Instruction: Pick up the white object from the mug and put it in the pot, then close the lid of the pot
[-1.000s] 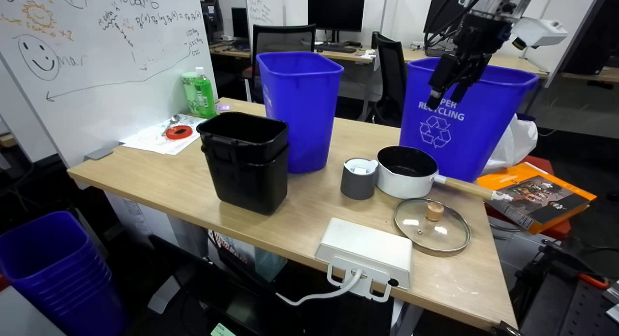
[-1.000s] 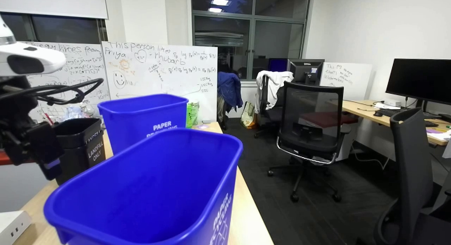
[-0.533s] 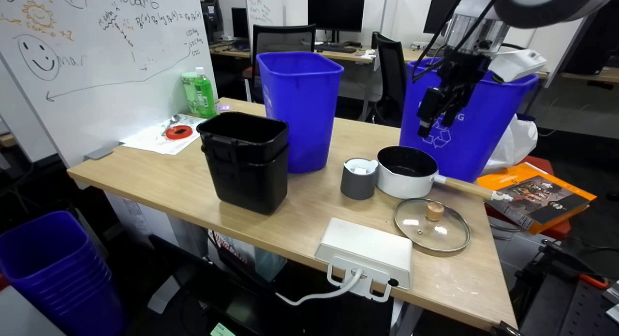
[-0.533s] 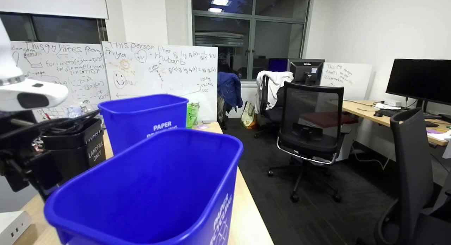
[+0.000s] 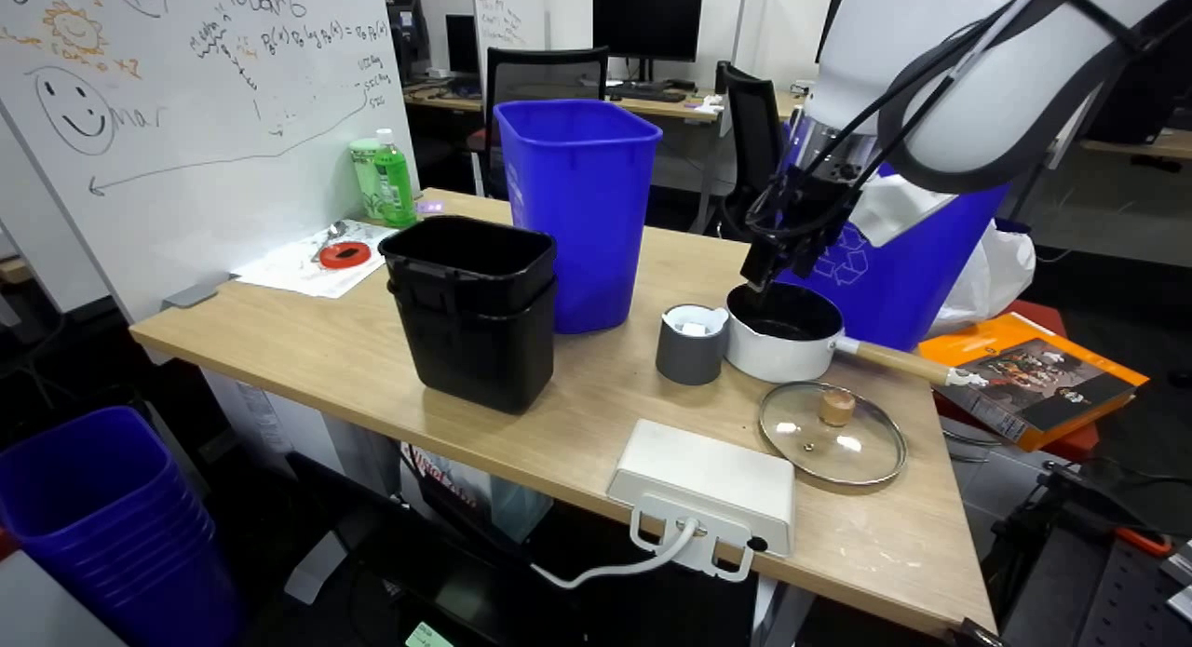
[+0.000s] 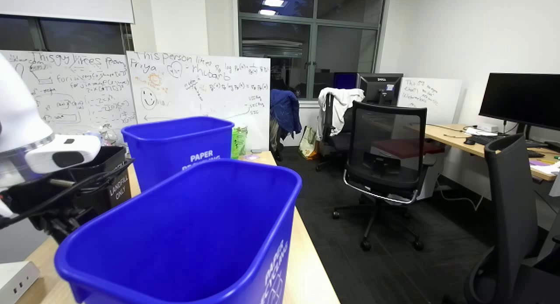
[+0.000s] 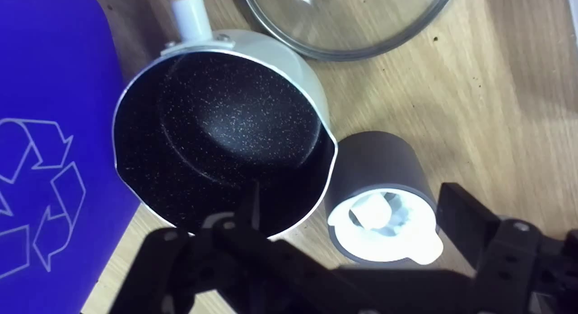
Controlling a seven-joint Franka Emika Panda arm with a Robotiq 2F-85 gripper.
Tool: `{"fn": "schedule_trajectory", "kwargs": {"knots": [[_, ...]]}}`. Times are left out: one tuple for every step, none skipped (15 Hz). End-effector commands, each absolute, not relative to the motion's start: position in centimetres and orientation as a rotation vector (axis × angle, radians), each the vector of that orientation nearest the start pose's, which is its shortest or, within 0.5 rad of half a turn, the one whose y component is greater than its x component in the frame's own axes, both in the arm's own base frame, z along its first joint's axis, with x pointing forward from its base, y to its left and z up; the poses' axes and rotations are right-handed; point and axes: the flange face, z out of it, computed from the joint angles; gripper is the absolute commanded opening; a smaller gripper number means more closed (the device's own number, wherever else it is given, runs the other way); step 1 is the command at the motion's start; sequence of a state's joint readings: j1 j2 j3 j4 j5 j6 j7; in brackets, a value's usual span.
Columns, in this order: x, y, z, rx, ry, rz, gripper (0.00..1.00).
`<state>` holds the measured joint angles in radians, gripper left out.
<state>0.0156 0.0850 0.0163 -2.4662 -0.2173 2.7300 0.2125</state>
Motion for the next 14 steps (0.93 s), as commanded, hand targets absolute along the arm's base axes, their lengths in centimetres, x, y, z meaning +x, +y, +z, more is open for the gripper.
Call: {"fn": "schedule_trajectory", "kwargs": {"knots": [[51.8, 3.7, 26.2, -3.202, 0.002, -0.374, 1.0], [52.4, 4.2, 25.8, -3.194, 0.004, -0.391, 1.0], [53.1, 4.6, 25.5, -3.184, 0.007, -0.412, 1.0], [53.6, 5.0, 25.3, -3.176, 0.006, -0.425, 1.0], [54.0, 5.3, 25.1, -3.175, -0.001, -0.443, 1.0], [54.3, 5.6, 24.9, -3.17, -0.002, -0.442, 1.0], [54.4, 5.6, 24.7, -3.177, -0.004, -0.444, 1.0], [54.6, 5.6, 24.4, -3.18, -0.006, -0.454, 1.0], [54.7, 5.6, 24.2, -3.179, -0.001, -0.459, 1.0], [54.9, 5.7, 24.1, -3.178, -0.002, -0.467, 1.0], [55.1, 5.8, 24.1, -3.173, -0.006, -0.483, 1.0], [55.3, 6.0, 24.1, -3.165, -0.014, -0.506, 0.9], [55.4, 6.1, 24.0, -3.163, -0.023, -0.52, 0.76], [55.6, 6.2, 23.9, -3.159, -0.026, -0.536, 0.66]]}}
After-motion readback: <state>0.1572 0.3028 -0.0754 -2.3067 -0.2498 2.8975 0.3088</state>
